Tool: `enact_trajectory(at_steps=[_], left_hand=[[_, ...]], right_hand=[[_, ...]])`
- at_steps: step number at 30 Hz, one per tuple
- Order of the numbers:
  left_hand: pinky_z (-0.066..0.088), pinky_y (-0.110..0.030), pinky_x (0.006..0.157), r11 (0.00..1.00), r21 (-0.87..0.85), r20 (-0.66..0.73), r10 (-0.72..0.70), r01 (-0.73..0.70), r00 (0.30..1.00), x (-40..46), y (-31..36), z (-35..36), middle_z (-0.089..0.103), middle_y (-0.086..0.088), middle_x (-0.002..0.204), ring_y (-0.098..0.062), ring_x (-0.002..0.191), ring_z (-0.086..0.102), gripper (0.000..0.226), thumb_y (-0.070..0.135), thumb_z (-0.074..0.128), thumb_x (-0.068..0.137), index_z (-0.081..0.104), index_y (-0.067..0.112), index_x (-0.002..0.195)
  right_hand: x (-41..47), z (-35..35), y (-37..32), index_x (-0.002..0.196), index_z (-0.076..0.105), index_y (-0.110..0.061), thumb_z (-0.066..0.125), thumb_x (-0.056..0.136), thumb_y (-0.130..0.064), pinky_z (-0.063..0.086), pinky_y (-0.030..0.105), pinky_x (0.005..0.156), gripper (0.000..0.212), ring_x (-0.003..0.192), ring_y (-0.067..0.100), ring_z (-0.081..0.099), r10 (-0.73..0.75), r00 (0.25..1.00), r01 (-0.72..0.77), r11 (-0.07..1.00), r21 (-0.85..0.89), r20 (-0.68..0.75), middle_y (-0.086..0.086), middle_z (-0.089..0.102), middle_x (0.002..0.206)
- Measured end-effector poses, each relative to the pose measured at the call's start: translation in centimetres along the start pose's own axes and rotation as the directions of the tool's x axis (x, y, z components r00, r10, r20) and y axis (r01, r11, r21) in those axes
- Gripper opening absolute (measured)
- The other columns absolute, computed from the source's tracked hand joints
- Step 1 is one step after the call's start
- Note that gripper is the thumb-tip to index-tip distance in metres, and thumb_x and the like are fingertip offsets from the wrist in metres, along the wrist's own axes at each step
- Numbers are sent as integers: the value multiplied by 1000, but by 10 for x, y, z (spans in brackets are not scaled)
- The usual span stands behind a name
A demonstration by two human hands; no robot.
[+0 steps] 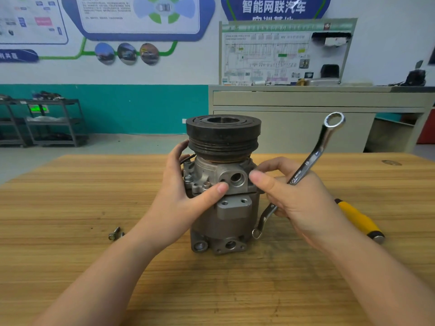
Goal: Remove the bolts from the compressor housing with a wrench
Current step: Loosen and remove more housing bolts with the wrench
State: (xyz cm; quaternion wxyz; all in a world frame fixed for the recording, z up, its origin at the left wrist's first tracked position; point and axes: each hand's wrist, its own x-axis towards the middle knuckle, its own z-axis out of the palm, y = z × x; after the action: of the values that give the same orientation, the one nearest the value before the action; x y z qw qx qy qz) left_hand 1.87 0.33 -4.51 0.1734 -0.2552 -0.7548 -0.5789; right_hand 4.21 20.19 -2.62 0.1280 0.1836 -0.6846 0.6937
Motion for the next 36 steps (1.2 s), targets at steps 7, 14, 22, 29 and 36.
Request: enact_trajectory(at_steps=[7,14,22,29,36], left_hand=[[36,4,84,1000,9,1,-2,2,1000,1,1,0,33,34,129,26,113,38,89,58,71,61,13,55,129],[35,4,85,999,50,-2,0,0,1000,0,2,0,32,36,129,26,114,37,83,67,67,58,12,65,120],[50,-39,92,883,468,-216,73,37,974,-4,15,1,39,14,142,-7,118,51,99,83,53,62,13,42,143],[39,-8,66,700,562,-68,570,-440,819,-12,44,1,52,12,90,2,70,47,49,57,54,85,52,28,124],[44,-4,80,741,438,101,521,-508,847,-16,47,15,68,13,96,5,89,59,41,38,68,76,69,14,109]], right_hand=[[-2,-1,0,97,67,-14,65,77,-32,27,11,39,27,37,3,31,-9,1000,10,1000,-23,21,-11,37,39],[-3,-1,-1,100,67,-11,62,83,-25,26,12,39,22,37,2,31,-11,999,11,1000,-5,37,-10,36,40],[-1,-1,-5,80,68,-20,66,77,-28,29,11,39,9,35,1,35,-136,984,133,991,-27,-117,-12,42,37],[-6,3,-12,59,66,-22,82,55,-45,24,17,40,29,35,5,28,-68,997,68,998,14,-42,-12,37,36],[-13,11,-13,60,72,-24,71,64,-43,35,13,43,19,39,0,42,-114,992,116,993,-37,53,-11,49,40]])
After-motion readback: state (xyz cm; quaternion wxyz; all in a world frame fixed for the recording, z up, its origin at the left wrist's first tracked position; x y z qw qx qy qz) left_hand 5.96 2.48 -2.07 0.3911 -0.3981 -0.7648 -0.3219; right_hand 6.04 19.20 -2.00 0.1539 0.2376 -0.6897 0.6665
